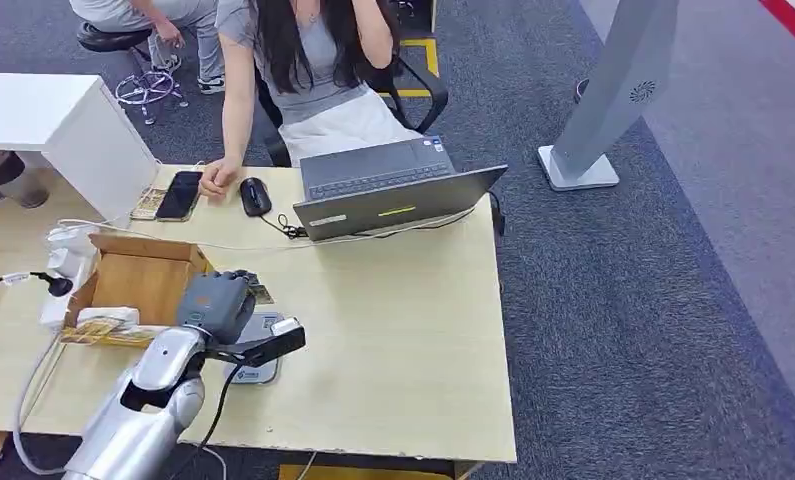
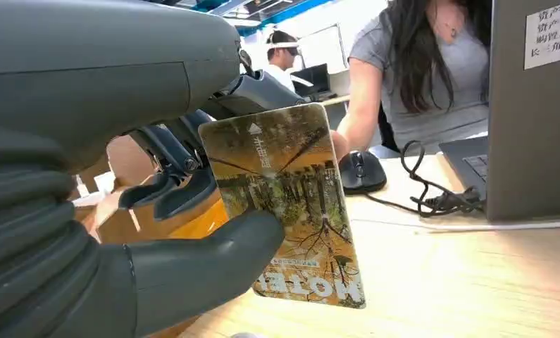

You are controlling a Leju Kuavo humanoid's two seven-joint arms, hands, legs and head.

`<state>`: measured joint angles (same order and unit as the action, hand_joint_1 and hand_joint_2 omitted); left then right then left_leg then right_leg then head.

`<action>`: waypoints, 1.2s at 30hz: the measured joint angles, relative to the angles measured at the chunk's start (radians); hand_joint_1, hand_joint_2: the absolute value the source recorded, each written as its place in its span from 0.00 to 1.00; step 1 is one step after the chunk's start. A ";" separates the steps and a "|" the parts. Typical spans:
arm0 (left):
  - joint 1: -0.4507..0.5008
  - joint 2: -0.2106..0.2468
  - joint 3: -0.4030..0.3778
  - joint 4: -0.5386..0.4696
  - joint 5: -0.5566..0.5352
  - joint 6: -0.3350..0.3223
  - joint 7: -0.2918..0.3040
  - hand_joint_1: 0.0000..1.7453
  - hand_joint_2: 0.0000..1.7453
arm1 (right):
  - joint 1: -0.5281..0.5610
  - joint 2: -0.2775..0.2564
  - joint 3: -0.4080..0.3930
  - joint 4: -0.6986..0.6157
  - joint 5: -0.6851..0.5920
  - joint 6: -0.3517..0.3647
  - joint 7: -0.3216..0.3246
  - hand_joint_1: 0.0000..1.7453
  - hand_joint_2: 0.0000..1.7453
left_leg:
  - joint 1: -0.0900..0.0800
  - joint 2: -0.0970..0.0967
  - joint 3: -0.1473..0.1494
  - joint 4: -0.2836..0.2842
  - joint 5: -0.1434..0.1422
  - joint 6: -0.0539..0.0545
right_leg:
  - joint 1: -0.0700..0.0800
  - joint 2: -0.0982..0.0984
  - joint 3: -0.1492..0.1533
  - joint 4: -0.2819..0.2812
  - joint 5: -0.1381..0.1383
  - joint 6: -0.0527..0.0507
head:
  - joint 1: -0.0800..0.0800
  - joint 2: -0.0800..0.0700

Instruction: Pass the card to the sensor for recognition and then transmit it.

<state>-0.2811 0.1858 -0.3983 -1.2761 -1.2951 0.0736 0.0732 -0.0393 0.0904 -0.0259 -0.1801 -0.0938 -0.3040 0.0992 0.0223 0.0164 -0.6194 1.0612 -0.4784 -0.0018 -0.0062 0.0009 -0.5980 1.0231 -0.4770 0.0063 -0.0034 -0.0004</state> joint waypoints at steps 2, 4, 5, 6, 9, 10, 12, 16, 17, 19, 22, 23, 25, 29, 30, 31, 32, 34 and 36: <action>-0.001 0.000 0.000 0.004 0.000 0.000 0.000 1.00 1.00 | 0.000 0.000 0.000 0.000 0.000 0.000 0.000 0.00 0.00 | 0.000 0.000 0.000 0.000 0.000 0.000 | 0.000 0.000 0.000 0.000 0.000 0.000 | 0.000 0.000; -0.001 0.000 0.000 0.007 0.000 0.000 0.000 1.00 1.00 | 0.000 0.000 0.000 0.000 0.000 0.000 0.000 0.00 0.00 | 0.000 0.000 0.000 0.000 0.000 0.000 | 0.000 0.000 0.000 0.000 0.000 0.000 | 0.000 0.000; -0.001 0.000 0.000 0.008 0.000 0.000 0.000 1.00 1.00 | 0.000 0.000 0.000 0.000 0.000 0.000 0.000 0.00 0.00 | 0.000 0.000 0.000 0.000 0.000 0.000 | 0.000 0.000 0.000 0.000 0.000 0.000 | 0.000 0.000; -0.001 0.000 0.000 0.008 0.000 0.000 0.000 1.00 1.00 | 0.000 0.000 0.000 0.000 0.000 0.000 0.000 0.00 0.00 | 0.000 0.000 0.000 0.000 0.000 0.000 | 0.000 0.000 0.000 0.000 0.000 0.000 | 0.000 0.000; -0.001 0.000 0.000 0.010 0.000 0.000 0.000 1.00 1.00 | 0.000 0.000 0.000 0.000 0.000 0.000 0.000 0.00 0.00 | 0.000 0.000 0.000 0.000 0.000 0.000 | 0.000 0.000 0.000 0.000 0.000 0.000 | 0.000 0.000; -0.001 0.000 -0.001 0.010 0.000 0.000 0.000 1.00 1.00 | 0.000 0.000 0.000 0.000 0.000 0.000 0.000 0.00 0.00 | 0.000 0.000 0.000 0.000 0.000 0.000 | 0.000 0.000 0.000 0.000 0.000 0.000 | 0.000 0.000; -0.001 0.000 -0.001 0.011 0.000 0.000 0.000 1.00 1.00 | 0.000 0.000 0.000 0.000 0.000 0.000 0.001 0.00 0.00 | 0.000 0.000 0.000 0.000 0.000 0.000 | 0.000 0.000 0.000 0.000 0.000 0.000 | 0.000 0.000; -0.003 0.002 -0.002 0.017 0.011 -0.024 0.000 1.00 1.00 | 0.000 0.000 0.000 0.000 0.003 -0.004 0.019 0.00 0.00 | 0.000 0.000 0.000 0.000 0.000 0.000 | 0.000 0.000 0.000 0.000 0.000 0.000 | 0.000 0.000; -0.003 0.003 -0.002 0.019 0.015 -0.031 0.000 1.00 1.00 | 0.000 0.000 0.000 0.000 0.003 -0.005 0.021 0.00 0.00 | 0.000 0.000 0.000 0.000 0.000 0.000 | 0.000 0.000 0.000 0.000 0.000 0.000 | 0.000 0.000; -0.003 0.006 -0.005 0.024 0.024 -0.044 0.000 1.00 1.00 | 0.000 0.000 0.000 0.000 0.006 -0.007 0.031 0.00 0.00 | 0.000 0.000 0.000 0.000 0.000 0.000 | 0.000 0.000 0.000 0.000 0.000 0.000 | 0.000 0.000; -0.006 0.014 -0.021 0.031 0.045 -0.054 -0.001 1.00 1.00 | 0.000 0.000 0.000 0.000 0.011 -0.010 0.039 0.00 0.00 | 0.000 0.000 0.000 0.000 0.000 0.000 | 0.000 0.000 0.000 0.000 0.000 0.000 | 0.000 0.000; -0.008 0.016 -0.023 0.031 0.051 -0.058 -0.003 1.00 1.00 | 0.000 0.000 0.000 0.000 0.011 -0.010 0.039 0.00 0.00 | 0.000 0.000 0.000 0.000 0.000 0.000 | 0.000 0.000 0.000 0.000 0.000 0.000 | 0.000 0.000; -0.013 0.023 -0.036 0.034 0.060 -0.065 -0.005 1.00 1.00 | 0.000 0.000 0.000 0.000 0.013 -0.010 0.039 0.00 0.00 | 0.000 0.000 0.000 0.000 0.000 0.000 | 0.000 0.000 0.000 0.000 0.000 0.000 | 0.000 0.000; -0.008 0.034 -0.054 0.036 0.051 -0.018 -0.023 1.00 1.00 | 0.000 0.001 0.000 0.000 0.010 -0.010 0.040 0.00 0.00 | 0.000 0.000 0.000 0.000 0.000 0.000 | 0.000 0.000 0.001 0.000 0.000 0.000 | 0.000 0.000; 0.014 0.038 -0.059 0.014 0.038 0.008 -0.020 1.00 1.00 | 0.000 0.002 -0.001 0.000 0.007 -0.013 0.038 0.00 0.00 | 0.000 0.001 0.001 0.000 0.000 0.000 | 0.000 0.001 0.001 0.000 0.000 0.000 | 0.000 0.000; 0.040 0.046 -0.065 -0.022 0.027 0.016 -0.007 1.00 1.00 | 0.002 0.003 -0.002 0.000 0.004 -0.013 0.037 0.00 0.00 | 0.000 0.002 0.001 0.000 -0.001 0.000 | 0.000 0.001 0.000 0.000 0.000 0.000 | -0.001 0.000; 0.061 0.051 -0.074 -0.057 0.020 0.012 0.005 1.00 1.00 | 0.004 0.005 -0.003 0.000 0.002 -0.013 0.037 0.00 0.00 | 0.000 0.001 0.000 0.000 -0.001 0.000 | 0.000 0.001 0.000 0.000 0.000 0.000 | -0.001 0.000; 0.090 0.056 -0.081 -0.096 0.016 0.010 0.014 1.00 1.00 | 0.005 0.008 -0.006 0.000 0.001 -0.013 0.037 0.00 0.00 | 0.000 -0.002 0.000 0.000 -0.001 0.000 | 0.000 -0.001 0.000 0.000 -0.002 0.002 | -0.001 0.000; 0.105 0.063 -0.089 -0.123 0.014 0.010 0.017 1.00 1.00 | 0.005 0.009 -0.007 0.000 0.001 -0.013 0.037 0.00 0.00 | 0.000 -0.002 0.000 0.000 -0.001 0.000 | 0.000 -0.001 0.001 0.000 -0.002 0.002 | -0.001 0.000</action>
<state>-0.1763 0.2491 -0.4868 -1.3993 -1.2806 0.0832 0.0904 -0.0346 0.0996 -0.0328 -0.1801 -0.0931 -0.3174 0.1358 0.0222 0.0147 -0.6197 1.0611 -0.4792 -0.0017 -0.0063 0.0001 -0.5975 1.0230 -0.4791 0.0082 -0.0046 -0.0004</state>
